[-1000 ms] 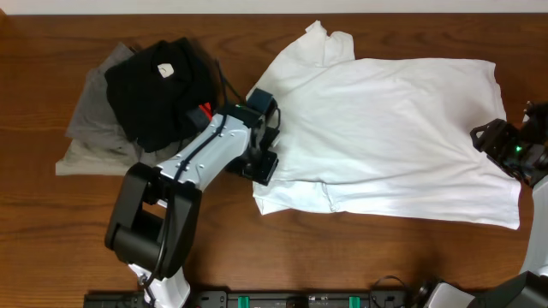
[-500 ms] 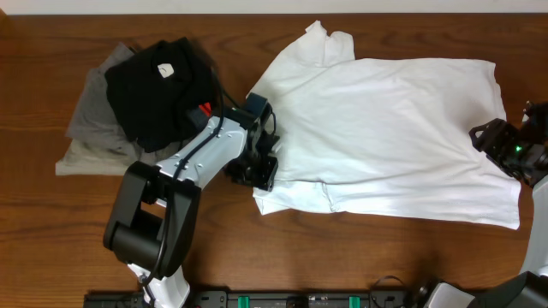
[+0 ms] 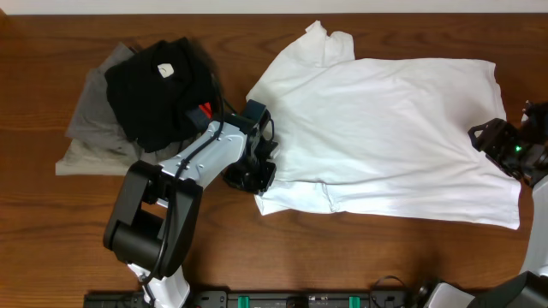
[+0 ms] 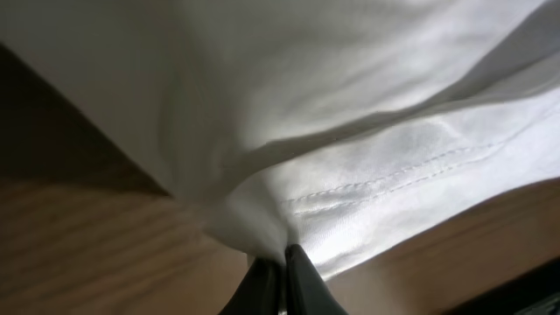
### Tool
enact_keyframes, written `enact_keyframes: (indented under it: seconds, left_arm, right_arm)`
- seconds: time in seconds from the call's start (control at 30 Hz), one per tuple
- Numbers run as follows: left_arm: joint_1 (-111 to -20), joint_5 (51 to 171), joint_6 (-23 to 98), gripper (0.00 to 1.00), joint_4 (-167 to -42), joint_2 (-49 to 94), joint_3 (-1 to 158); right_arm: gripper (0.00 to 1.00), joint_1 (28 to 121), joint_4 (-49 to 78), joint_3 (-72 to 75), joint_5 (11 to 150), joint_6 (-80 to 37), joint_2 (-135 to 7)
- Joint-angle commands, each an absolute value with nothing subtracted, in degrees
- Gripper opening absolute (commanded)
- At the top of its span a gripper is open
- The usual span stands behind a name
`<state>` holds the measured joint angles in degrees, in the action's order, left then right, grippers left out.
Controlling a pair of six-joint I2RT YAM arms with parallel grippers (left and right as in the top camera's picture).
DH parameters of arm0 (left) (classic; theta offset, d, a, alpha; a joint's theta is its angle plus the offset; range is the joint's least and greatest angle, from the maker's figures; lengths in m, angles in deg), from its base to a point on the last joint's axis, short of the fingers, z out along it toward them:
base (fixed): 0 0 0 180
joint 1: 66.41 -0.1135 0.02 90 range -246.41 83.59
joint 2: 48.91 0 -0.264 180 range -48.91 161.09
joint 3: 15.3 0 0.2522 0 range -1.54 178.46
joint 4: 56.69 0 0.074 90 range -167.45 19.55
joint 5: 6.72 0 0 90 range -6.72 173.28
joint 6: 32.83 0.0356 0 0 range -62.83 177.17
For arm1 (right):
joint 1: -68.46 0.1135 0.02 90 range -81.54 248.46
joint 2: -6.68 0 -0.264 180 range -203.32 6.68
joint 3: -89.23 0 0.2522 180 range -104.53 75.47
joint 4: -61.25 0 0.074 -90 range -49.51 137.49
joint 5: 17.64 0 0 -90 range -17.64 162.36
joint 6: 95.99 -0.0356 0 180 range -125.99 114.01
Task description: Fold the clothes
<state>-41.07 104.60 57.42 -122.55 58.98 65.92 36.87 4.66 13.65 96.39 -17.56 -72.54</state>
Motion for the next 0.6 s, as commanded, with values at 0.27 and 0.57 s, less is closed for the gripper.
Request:
enact_keyframes:
  seconds: [0.27,0.57]
  left_arm:
    - [-41.1,102.3,58.0,0.06,-123.5,47.2,71.1]
    - [-41.1,99.1,59.1,0.06,-118.7,43.7,71.1]
  right_arm:
    - [0.58,36.6,4.4,13.3,93.1,-18.2,-72.0]
    - [0.59,36.6,-0.1,13.4,82.9,-21.8,-72.6]
